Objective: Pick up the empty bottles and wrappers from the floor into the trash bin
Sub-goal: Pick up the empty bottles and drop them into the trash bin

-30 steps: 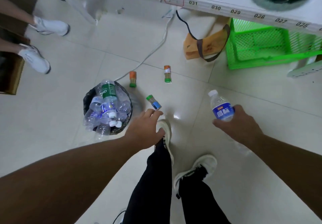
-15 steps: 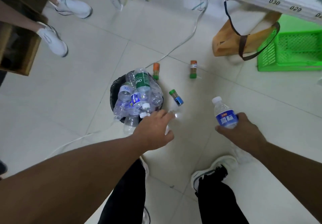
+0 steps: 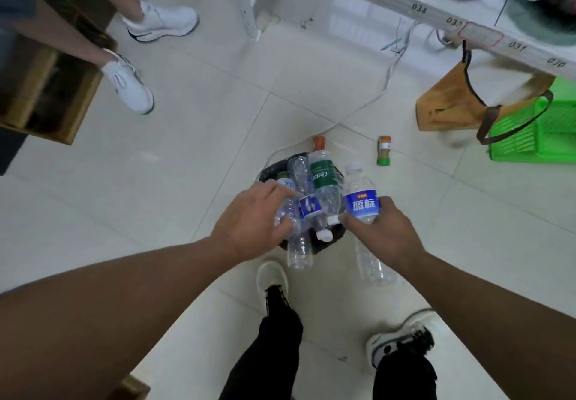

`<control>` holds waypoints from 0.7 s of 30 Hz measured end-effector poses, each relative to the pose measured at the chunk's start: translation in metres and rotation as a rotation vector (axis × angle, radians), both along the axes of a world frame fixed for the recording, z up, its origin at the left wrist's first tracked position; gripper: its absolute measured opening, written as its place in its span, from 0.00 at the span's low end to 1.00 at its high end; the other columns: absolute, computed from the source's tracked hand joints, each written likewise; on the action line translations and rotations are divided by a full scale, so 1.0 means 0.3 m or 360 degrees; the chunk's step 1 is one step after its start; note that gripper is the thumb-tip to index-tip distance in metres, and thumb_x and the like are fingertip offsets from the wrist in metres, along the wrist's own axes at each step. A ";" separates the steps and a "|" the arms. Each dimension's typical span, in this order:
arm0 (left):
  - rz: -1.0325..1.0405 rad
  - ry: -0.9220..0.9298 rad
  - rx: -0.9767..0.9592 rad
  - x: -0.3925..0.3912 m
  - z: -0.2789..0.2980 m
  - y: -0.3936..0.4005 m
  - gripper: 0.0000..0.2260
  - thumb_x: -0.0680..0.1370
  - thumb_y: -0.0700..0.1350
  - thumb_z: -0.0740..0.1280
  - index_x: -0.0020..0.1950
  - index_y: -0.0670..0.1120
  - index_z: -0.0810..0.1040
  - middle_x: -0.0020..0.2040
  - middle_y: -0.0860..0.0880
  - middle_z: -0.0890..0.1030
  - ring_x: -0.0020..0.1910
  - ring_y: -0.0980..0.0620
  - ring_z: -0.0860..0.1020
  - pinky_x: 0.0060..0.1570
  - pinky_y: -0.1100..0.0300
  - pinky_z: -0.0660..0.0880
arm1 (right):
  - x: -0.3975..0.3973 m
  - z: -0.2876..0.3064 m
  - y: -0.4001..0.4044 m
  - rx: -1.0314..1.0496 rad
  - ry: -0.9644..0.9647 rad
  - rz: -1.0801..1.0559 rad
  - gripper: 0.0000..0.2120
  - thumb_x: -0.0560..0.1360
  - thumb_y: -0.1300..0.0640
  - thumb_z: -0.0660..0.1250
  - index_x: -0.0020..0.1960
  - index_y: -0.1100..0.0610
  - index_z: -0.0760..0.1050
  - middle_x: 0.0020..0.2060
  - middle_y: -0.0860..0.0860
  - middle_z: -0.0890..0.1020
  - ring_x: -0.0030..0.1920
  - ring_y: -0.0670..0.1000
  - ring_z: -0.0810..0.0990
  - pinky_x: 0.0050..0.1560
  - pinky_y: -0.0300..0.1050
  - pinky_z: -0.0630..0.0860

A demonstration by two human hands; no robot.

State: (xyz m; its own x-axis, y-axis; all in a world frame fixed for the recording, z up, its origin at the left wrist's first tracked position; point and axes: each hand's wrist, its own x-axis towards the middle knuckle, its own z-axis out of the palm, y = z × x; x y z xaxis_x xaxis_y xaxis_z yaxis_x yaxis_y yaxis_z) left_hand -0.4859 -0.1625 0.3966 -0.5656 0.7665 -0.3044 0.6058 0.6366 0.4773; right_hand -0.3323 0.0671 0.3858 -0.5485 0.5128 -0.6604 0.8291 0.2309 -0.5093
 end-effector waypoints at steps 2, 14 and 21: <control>0.0071 -0.0001 -0.0019 -0.056 -0.012 -0.061 0.19 0.80 0.54 0.65 0.71 0.51 0.76 0.62 0.52 0.79 0.58 0.50 0.77 0.59 0.47 0.77 | -0.079 -0.023 -0.079 0.0000 0.0012 0.0058 0.27 0.65 0.29 0.75 0.54 0.43 0.70 0.44 0.44 0.83 0.41 0.45 0.83 0.38 0.47 0.78; 0.0231 -0.0074 -0.0062 0.044 -0.222 -0.152 0.20 0.79 0.53 0.69 0.70 0.52 0.74 0.62 0.52 0.75 0.58 0.50 0.74 0.58 0.48 0.75 | -0.179 -0.253 -0.313 0.0779 -0.0113 0.0414 0.39 0.72 0.26 0.68 0.70 0.53 0.67 0.63 0.57 0.75 0.64 0.61 0.75 0.61 0.59 0.76; 0.0216 -0.0079 -0.0119 0.064 -0.244 -0.088 0.24 0.78 0.56 0.68 0.74 0.54 0.70 0.67 0.51 0.72 0.62 0.49 0.73 0.61 0.47 0.74 | -0.073 -0.231 -0.250 0.0720 -0.0023 0.0501 0.41 0.71 0.23 0.62 0.74 0.49 0.66 0.66 0.55 0.74 0.66 0.59 0.74 0.62 0.60 0.75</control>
